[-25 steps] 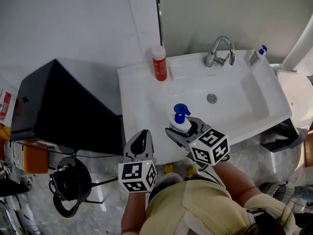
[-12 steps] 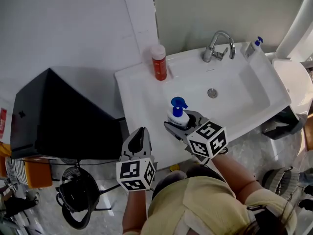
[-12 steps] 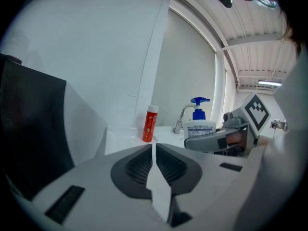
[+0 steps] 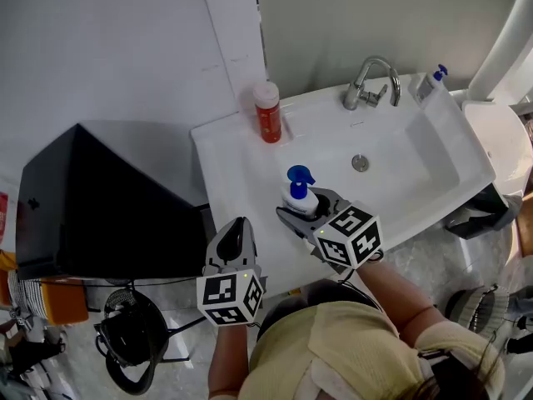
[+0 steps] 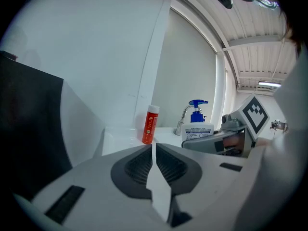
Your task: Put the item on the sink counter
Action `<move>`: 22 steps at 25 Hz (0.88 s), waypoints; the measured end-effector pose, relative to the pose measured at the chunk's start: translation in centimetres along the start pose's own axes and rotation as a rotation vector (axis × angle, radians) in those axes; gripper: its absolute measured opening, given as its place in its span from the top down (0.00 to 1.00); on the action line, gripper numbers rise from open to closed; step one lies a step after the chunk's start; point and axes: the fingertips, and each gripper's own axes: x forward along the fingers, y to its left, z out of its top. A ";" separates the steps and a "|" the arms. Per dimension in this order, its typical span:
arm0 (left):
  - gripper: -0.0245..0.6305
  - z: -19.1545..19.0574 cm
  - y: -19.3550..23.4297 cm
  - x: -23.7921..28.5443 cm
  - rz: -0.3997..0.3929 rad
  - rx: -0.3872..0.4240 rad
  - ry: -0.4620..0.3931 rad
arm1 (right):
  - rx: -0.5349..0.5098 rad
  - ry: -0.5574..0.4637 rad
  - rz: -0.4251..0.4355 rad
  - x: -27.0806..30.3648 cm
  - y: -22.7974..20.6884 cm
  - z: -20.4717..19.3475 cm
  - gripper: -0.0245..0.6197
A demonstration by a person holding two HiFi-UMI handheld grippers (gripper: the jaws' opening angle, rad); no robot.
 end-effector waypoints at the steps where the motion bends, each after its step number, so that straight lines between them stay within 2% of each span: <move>1: 0.88 0.1 0.0 0.3 0.004 -0.003 -0.002 | -0.002 0.004 0.002 0.3 -0.3 0.1 0.64; 9: 0.88 1.7 0.4 2.3 0.026 -0.028 -0.032 | -0.030 0.020 0.037 2.9 -1.8 1.5 0.64; 22: 0.88 2.1 2.4 4.4 0.100 -0.028 -0.034 | -0.056 0.018 0.066 7.3 -3.1 3.1 0.64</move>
